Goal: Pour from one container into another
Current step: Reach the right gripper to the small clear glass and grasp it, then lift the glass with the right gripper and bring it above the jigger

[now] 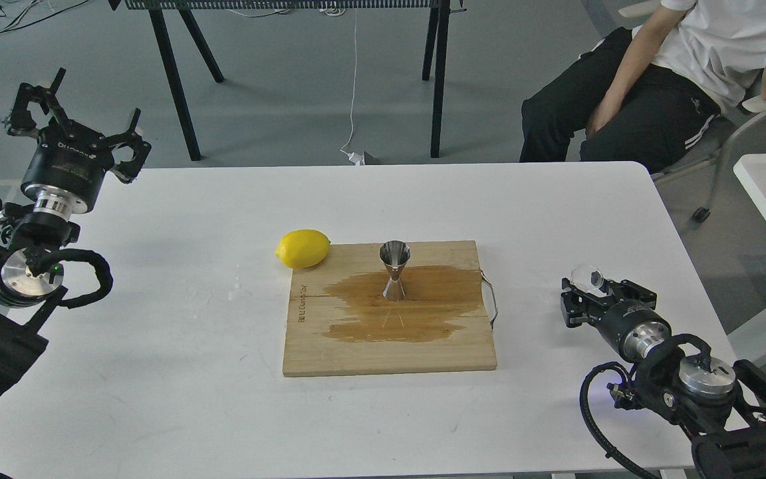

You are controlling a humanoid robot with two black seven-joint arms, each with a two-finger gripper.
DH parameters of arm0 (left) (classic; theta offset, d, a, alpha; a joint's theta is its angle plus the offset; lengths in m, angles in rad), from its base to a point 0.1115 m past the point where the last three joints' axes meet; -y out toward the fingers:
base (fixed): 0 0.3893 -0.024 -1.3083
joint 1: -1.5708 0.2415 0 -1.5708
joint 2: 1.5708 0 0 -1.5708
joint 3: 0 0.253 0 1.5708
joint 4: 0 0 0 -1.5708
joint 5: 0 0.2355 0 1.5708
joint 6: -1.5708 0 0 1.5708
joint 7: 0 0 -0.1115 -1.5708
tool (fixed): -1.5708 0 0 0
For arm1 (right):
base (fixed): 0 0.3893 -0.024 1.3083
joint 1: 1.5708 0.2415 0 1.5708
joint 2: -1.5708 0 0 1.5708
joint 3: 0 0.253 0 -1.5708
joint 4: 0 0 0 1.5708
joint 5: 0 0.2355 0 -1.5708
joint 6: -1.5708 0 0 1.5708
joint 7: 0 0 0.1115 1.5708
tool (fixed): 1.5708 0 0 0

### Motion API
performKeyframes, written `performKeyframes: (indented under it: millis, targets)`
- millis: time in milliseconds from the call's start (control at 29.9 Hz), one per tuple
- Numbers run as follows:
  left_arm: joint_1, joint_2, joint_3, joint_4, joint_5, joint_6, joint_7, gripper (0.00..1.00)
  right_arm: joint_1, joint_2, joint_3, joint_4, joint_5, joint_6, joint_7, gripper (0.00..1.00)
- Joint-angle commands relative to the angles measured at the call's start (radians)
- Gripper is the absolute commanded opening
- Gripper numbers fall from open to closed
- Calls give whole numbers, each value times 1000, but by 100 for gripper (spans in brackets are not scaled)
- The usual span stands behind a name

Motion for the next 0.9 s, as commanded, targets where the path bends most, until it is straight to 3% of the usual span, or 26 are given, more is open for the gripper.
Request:
performKeyframes:
  millis: [0, 167, 334, 501, 869]
  targets:
    - [0, 11, 0, -1, 0, 0, -12, 100, 20, -63, -1, 131, -32, -38, 1, 36]
    - [0, 23, 0, -1, -2, -4, -19, 100, 142, -79, -1, 246, -119, -187, -1, 36]
    - [0, 23, 0, -1, -2, -6, -19, 100, 280, -22, -75, 255, -286, -287, -1, 36]
    - [0, 24, 3, -1, 0, -6, -19, 100, 371, 88, -208, 248, -436, -305, 2, 36]
    - [3, 35, 6, 1, 0, -7, -19, 100, 415, 142, -378, 246, -687, -322, 2, 36]
